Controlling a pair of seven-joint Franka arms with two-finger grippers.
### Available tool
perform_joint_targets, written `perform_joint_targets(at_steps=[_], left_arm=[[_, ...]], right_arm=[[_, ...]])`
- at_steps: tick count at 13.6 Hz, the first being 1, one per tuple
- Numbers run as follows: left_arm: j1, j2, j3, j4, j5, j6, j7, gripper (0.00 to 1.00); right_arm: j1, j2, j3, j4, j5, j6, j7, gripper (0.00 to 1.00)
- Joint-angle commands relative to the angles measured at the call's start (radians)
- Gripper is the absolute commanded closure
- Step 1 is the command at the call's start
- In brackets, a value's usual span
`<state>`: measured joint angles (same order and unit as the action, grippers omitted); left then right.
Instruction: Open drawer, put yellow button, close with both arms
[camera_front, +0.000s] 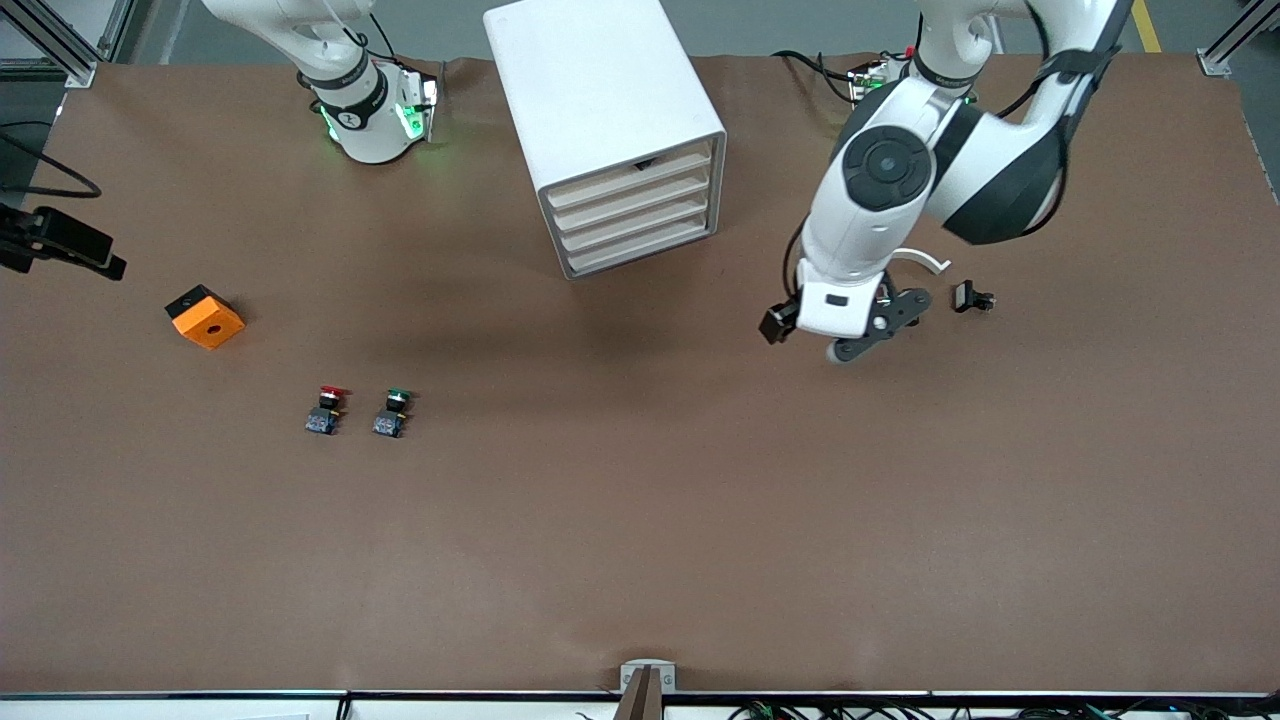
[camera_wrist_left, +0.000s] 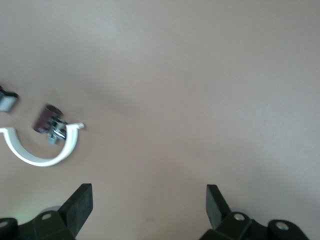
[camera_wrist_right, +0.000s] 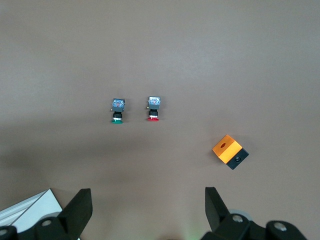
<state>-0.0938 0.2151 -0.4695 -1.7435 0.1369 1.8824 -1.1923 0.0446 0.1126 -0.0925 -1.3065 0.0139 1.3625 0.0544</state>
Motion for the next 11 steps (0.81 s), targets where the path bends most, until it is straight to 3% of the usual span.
perform_joint_targets(at_steps=[1,4,7,10,11], left_arm=[[0.087,-0.083,-0.012,-0.005,0.017,-0.048,0.11,0.0],[0.121,-0.112,-0.009,0.025,0.017,-0.078,0.157,0.0],[0.151,-0.118,-0.009,0.116,0.017,-0.192,0.247,0.0],[0.195,-0.146,-0.003,0.156,0.015,-0.265,0.37,0.0],[0.194,-0.161,0.033,0.153,0.013,-0.266,0.432,0.0]], right_arm=[[-0.017,-0.042,0.011,-0.069,0.008,0.023,-0.011,0.0],[-0.017,-0.083,0.008,-0.129,0.032,0.033,-0.013,0.0],[-0.017,-0.178,0.008,-0.269,0.034,0.107,-0.015,0.0],[-0.022,-0.218,0.008,-0.327,0.034,0.113,-0.015,0.0],[-0.04,-0.226,0.01,-0.338,0.035,0.119,-0.015,0.0]])
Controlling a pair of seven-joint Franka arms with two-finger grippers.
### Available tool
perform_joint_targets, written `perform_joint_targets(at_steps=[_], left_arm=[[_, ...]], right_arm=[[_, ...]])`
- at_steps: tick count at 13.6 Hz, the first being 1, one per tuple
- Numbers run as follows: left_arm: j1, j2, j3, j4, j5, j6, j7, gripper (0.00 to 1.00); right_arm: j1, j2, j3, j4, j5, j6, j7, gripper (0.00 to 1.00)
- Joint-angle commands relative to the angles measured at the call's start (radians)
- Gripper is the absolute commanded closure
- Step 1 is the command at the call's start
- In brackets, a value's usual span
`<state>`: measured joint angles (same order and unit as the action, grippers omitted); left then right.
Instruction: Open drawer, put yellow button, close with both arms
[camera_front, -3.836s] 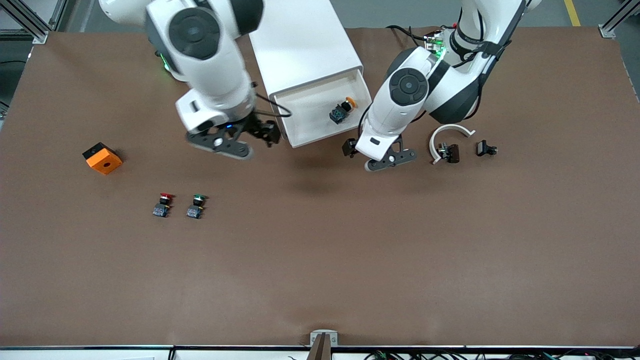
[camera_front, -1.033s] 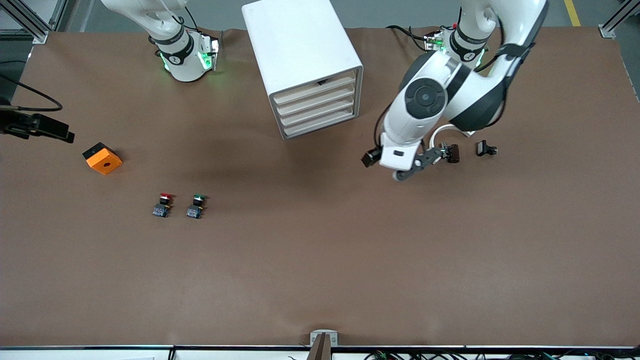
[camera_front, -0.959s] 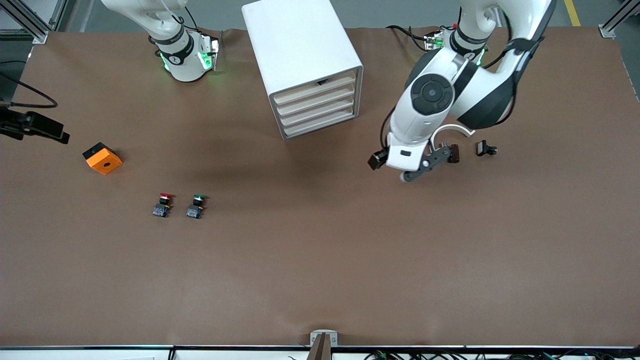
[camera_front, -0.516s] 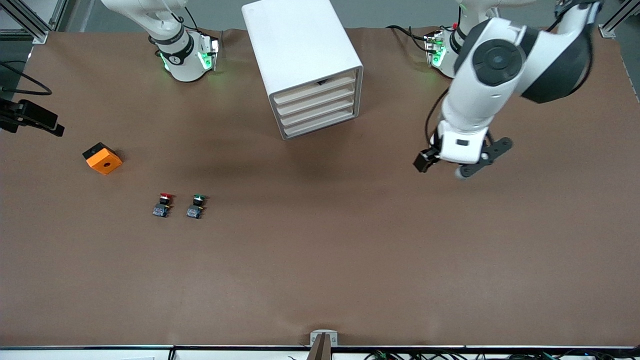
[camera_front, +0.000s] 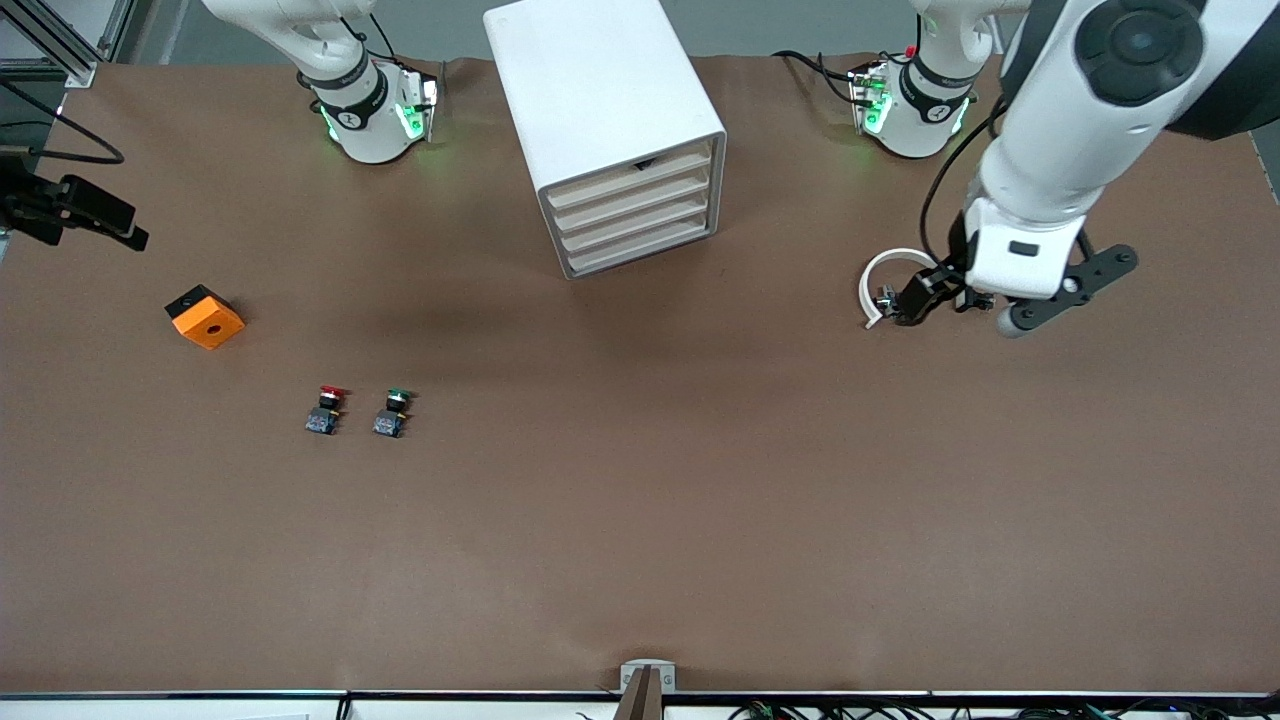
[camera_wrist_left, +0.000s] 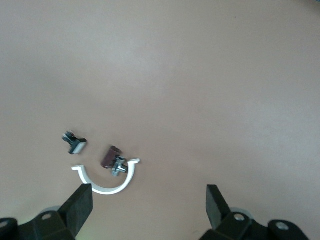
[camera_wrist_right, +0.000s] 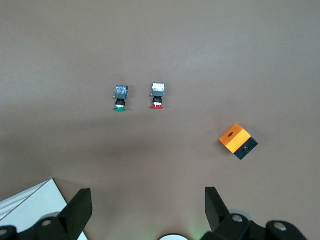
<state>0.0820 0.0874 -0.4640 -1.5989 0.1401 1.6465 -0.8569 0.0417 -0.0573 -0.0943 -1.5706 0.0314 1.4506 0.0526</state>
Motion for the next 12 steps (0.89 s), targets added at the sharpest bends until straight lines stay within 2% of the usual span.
perform_joint_targets(at_steps=[1,5,7,8,12], left_arm=[[0.018,-0.052,0.056,0.004,-0.002,-0.031,0.166,0.0],[0.005,-0.107,0.143,0.004,-0.02,-0.092,0.361,0.0],[-0.022,-0.136,0.23,0.001,-0.069,-0.132,0.484,0.0],[-0.022,-0.149,0.246,-0.002,-0.076,-0.142,0.537,0.0],[-0.027,-0.238,0.326,-0.073,-0.079,-0.151,0.737,0.0]], right_arm=[[-0.046,-0.056,0.013,-0.075,0.018,0.031,-0.013,0.0],[-0.051,-0.058,0.013,-0.074,0.018,0.033,-0.013,0.0],[-0.049,-0.062,0.013,-0.074,0.018,0.042,-0.013,0.0],[-0.049,-0.062,0.013,-0.072,0.018,0.043,-0.014,0.0],[-0.051,-0.062,0.011,-0.068,0.013,0.045,-0.078,0.0]])
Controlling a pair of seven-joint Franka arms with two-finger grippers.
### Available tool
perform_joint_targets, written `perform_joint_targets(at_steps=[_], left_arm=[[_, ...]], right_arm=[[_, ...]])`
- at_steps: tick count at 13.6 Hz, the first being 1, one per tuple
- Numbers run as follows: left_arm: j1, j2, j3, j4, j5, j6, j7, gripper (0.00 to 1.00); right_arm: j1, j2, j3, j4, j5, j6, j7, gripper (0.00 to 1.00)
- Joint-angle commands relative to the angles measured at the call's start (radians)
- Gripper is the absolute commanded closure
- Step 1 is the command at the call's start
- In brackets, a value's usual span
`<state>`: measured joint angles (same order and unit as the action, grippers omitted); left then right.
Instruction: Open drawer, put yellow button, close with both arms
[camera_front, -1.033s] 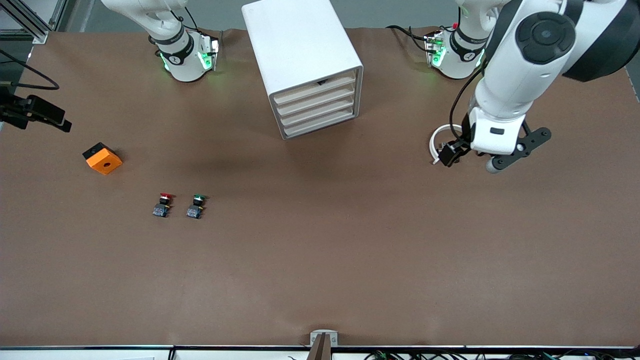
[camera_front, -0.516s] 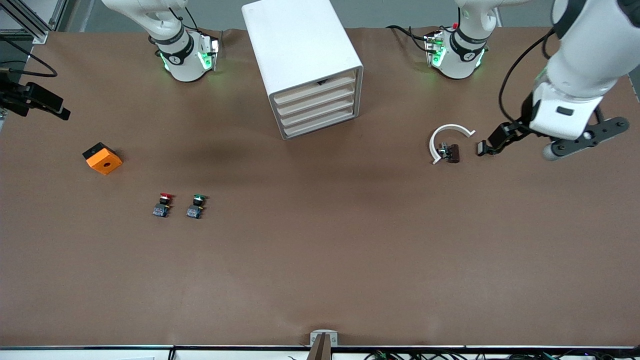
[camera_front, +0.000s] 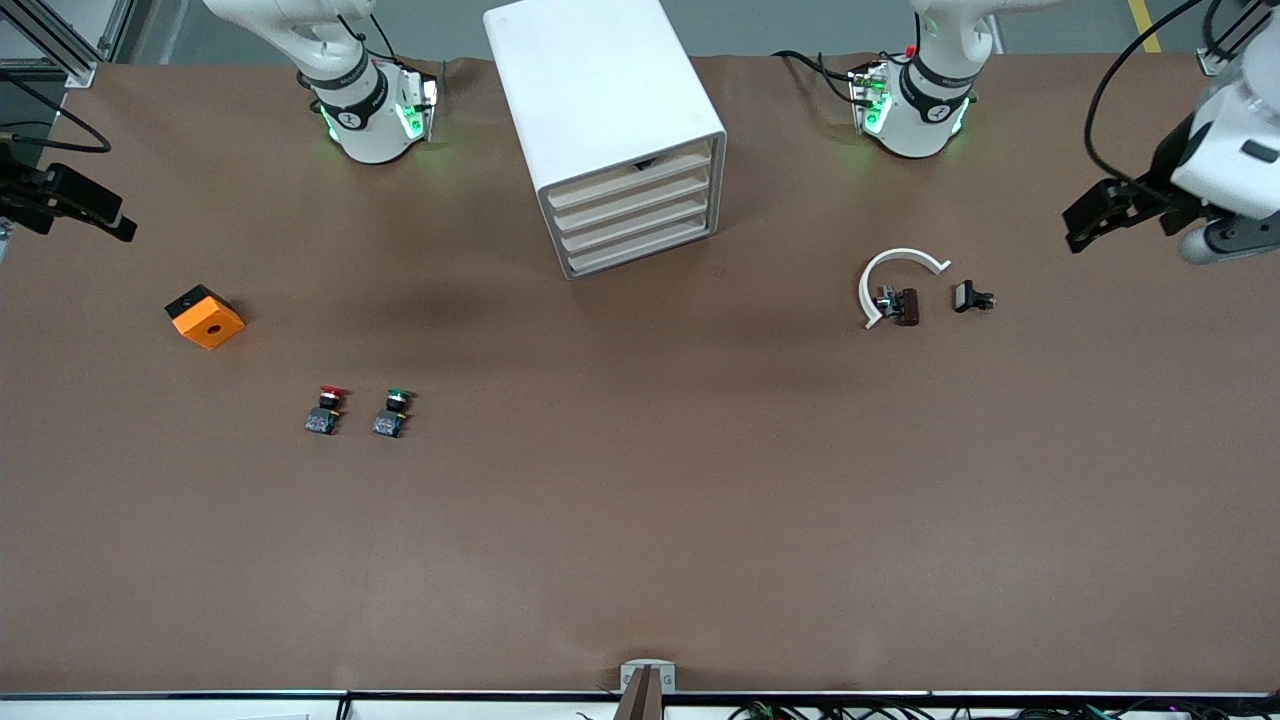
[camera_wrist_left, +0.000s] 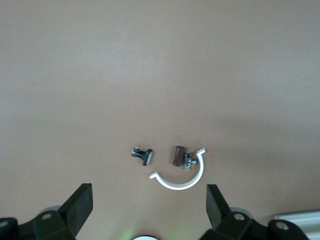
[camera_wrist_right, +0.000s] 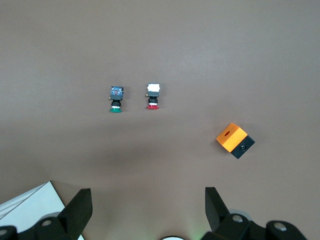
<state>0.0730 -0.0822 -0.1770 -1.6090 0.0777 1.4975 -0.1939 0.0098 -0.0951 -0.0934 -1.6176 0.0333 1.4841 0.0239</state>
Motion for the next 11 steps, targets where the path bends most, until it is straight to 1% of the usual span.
perform_joint_targets(at_steps=[1,4,6,11], left_arm=[[-0.03,-0.082,0.053,-0.075,-0.016,-0.002,0.086,0.0],[-0.032,-0.105,0.067,-0.095,-0.018,-0.003,0.114,0.0],[-0.032,-0.103,0.068,-0.095,-0.056,-0.002,0.116,0.0],[-0.032,-0.06,0.06,-0.072,-0.07,0.006,0.116,0.0]], right_arm=[[-0.019,-0.025,0.009,-0.021,0.01,0.009,-0.052,0.0],[-0.016,-0.025,0.012,-0.018,0.01,0.007,-0.05,0.0],[-0.016,-0.025,0.012,-0.013,0.01,0.001,-0.047,0.0],[-0.013,-0.026,0.017,-0.013,0.01,-0.005,-0.038,0.0]])
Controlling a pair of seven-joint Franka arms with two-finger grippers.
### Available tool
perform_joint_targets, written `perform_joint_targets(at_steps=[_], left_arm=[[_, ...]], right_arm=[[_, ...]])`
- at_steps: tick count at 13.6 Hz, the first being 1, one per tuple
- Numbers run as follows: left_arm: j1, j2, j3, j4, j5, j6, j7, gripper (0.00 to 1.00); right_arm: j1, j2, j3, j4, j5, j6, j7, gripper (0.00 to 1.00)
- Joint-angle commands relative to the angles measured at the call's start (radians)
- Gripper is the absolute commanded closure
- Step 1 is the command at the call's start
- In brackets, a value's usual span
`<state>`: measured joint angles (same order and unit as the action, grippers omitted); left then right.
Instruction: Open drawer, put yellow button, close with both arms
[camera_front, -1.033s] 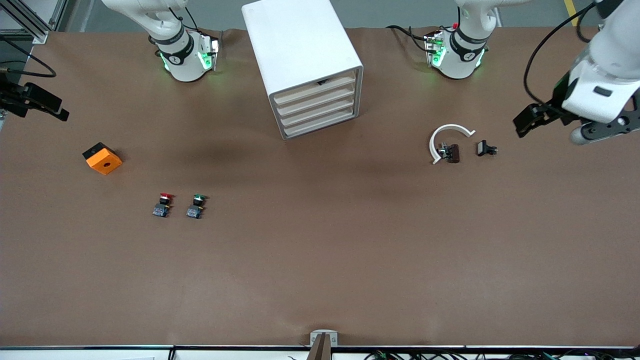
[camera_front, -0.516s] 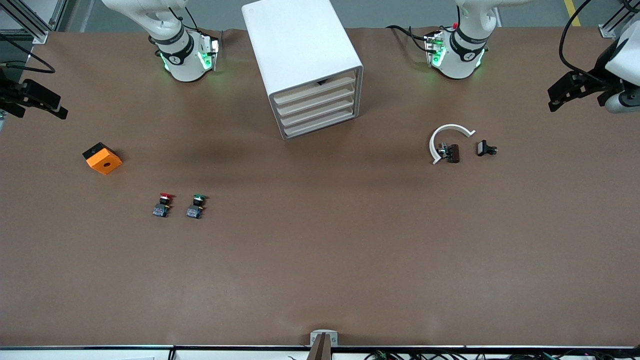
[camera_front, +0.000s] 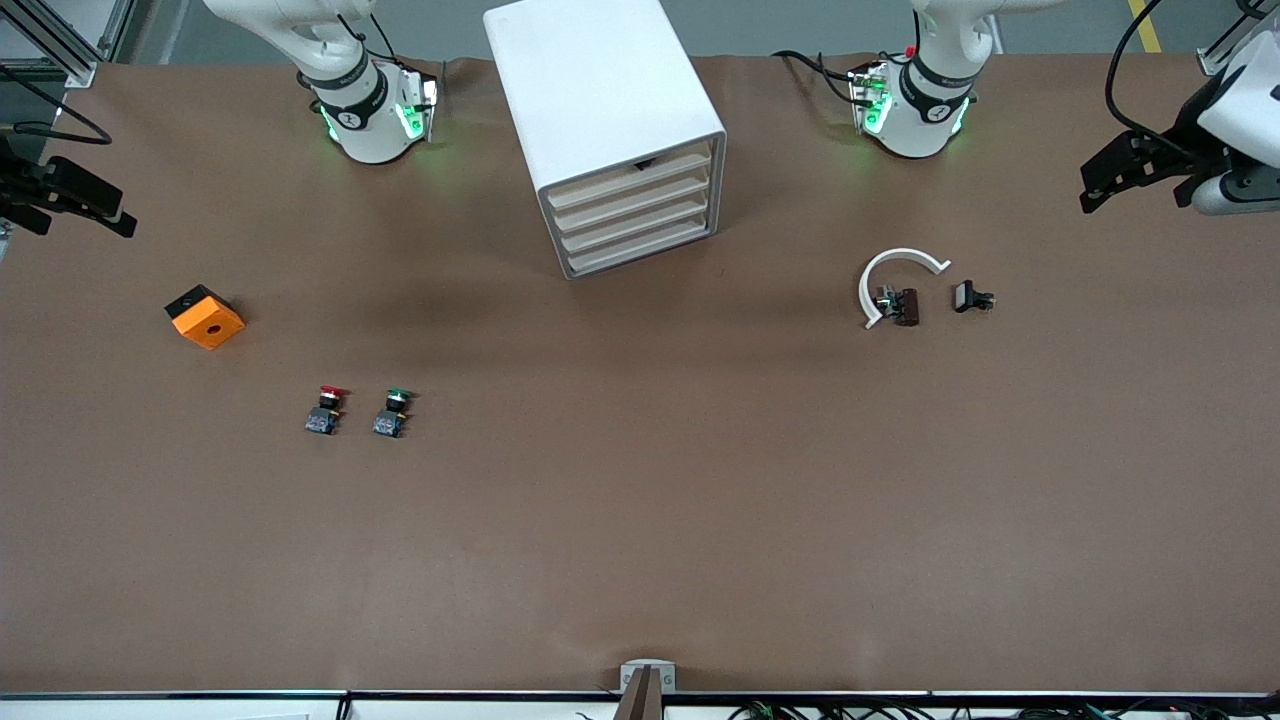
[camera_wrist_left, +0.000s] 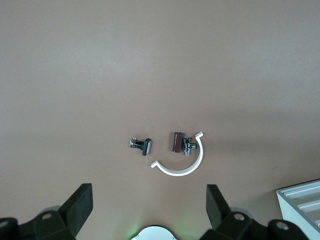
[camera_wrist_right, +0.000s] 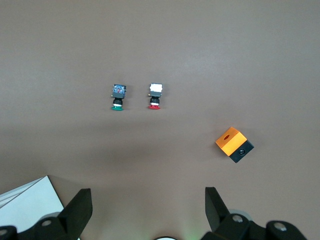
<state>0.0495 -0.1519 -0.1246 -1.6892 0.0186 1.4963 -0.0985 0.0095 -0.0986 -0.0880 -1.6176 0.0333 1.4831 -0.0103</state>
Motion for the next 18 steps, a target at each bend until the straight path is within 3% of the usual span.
perform_joint_targets(at_steps=[1,18], left_arm=[[-0.008,0.012,0.008,0.013,-0.009,0.007,0.02,0.0],[0.0,0.06,0.006,0.075,-0.005,0.004,0.017,0.0]], right_arm=[[-0.013,-0.024,0.013,-0.013,0.01,-0.007,-0.004,0.0],[-0.013,-0.029,0.011,-0.013,0.004,-0.02,-0.007,0.0]])
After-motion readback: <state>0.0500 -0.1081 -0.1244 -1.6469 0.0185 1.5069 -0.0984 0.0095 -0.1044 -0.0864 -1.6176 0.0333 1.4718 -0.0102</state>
